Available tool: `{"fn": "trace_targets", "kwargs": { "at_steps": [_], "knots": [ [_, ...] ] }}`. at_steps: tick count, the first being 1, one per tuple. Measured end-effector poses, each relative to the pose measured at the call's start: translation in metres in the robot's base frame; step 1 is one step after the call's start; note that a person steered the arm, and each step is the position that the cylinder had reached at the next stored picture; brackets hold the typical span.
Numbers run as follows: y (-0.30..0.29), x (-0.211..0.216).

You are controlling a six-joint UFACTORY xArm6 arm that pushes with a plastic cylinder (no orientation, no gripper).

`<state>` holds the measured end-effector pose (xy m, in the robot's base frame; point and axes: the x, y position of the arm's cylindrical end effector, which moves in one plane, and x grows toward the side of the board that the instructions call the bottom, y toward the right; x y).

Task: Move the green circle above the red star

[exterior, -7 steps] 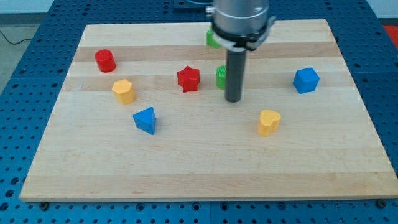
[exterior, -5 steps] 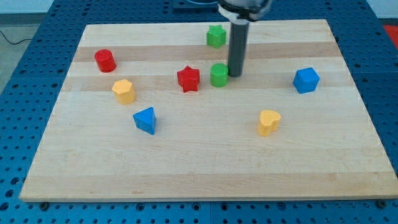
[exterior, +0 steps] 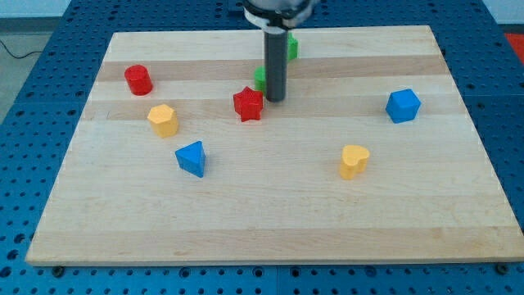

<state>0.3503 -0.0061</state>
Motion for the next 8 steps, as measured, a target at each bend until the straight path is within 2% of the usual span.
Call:
{"fn": "trace_targets", "kwargs": {
  "at_steps": [1,2,3,4,6,8],
  "knots": [
    [-0.020,-0.030],
    [-0.021,-0.032],
    [-0.036,-0.016],
    [-0.067,-0.028],
    [-0.067,-0.069],
    [-0.063,-0.043]
  ]
}}
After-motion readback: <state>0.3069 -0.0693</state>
